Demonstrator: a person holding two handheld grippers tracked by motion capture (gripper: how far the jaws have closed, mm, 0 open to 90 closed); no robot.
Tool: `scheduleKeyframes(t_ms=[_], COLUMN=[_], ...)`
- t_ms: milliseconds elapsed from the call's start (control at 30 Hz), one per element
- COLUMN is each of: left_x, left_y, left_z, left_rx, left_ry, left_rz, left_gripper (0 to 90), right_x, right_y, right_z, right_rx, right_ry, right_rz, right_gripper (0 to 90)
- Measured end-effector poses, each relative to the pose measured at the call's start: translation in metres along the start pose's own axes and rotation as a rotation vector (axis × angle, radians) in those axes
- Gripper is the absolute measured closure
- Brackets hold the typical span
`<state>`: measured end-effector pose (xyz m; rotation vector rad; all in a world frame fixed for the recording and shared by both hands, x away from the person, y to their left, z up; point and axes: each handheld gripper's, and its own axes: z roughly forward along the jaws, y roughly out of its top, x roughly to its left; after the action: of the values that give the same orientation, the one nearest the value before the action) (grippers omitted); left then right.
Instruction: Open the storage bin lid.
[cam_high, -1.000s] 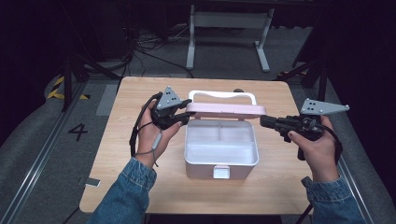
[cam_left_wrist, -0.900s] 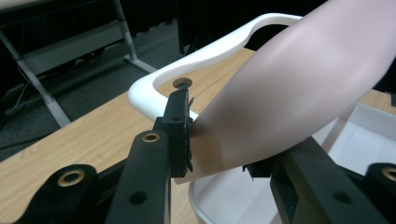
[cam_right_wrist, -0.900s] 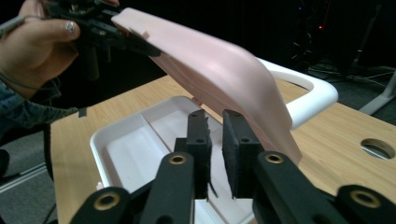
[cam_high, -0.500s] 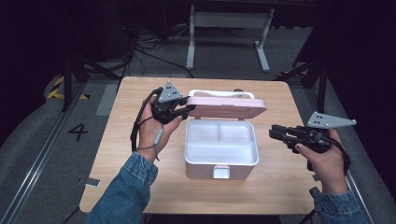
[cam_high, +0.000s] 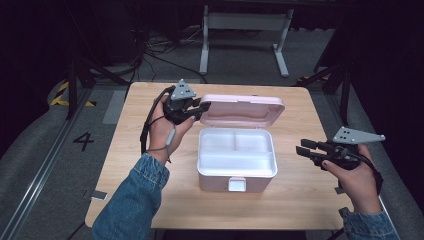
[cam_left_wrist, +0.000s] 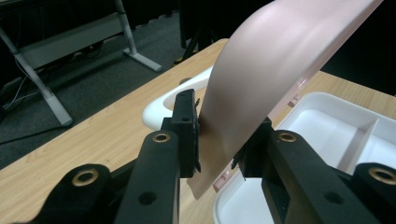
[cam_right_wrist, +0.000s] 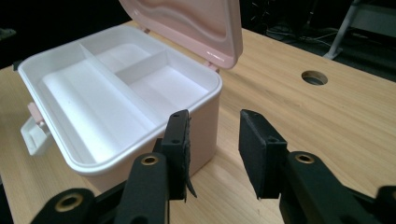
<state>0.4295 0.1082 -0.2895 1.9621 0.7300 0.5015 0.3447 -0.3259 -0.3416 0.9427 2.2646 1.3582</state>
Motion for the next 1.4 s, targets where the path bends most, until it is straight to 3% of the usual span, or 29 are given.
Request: scheduleKeyframes(t_ms=[433,567,733,1400], left_x=[0.021,0.026,0.03,0.055], left_y=[0.011,0.013,0.015,0.011], left_z=[0.021,0.031,0.044,0.078], left_rx=[0.006,0.025,0.045,0.104], left_ry=[0.031,0.057,0.121,0.154], left_rz=[-0.044,-0.055,-0.048,-0.113], left_gripper=[75.8,75.2,74.0,73.4], right_x=[-0.001,-0.003,-0.005,-0.011], right_y=[-0.01,-0.011,-0.012,-0.021], right_z=[-0.003,-0.005,-0.001,0.013], right_rx=[0.024,0.019,0.017,0.048], right_ry=[-0.007,-0.007,-0.003,0.012], right_rz=[0.016,0.024,0.034,0.058], right_gripper=[60.7,60.7,59.0,58.6])
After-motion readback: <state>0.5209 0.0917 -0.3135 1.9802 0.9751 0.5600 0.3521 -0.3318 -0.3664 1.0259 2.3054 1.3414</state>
